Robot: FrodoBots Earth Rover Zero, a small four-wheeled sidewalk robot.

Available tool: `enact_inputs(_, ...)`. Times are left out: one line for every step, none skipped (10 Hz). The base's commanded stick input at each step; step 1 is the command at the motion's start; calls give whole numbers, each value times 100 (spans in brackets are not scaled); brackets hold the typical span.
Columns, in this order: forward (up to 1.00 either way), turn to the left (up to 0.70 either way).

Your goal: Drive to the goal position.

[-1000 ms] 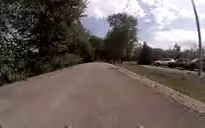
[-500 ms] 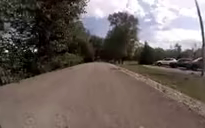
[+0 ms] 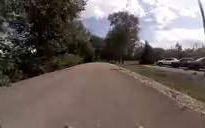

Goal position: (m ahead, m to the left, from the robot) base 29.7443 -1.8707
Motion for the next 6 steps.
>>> enact_inputs(70,0)
enact_inputs(70,0)
enact_inputs(70,0)
enact_inputs(70,0)
enact_inputs(70,0)
enact_inputs(70,0)
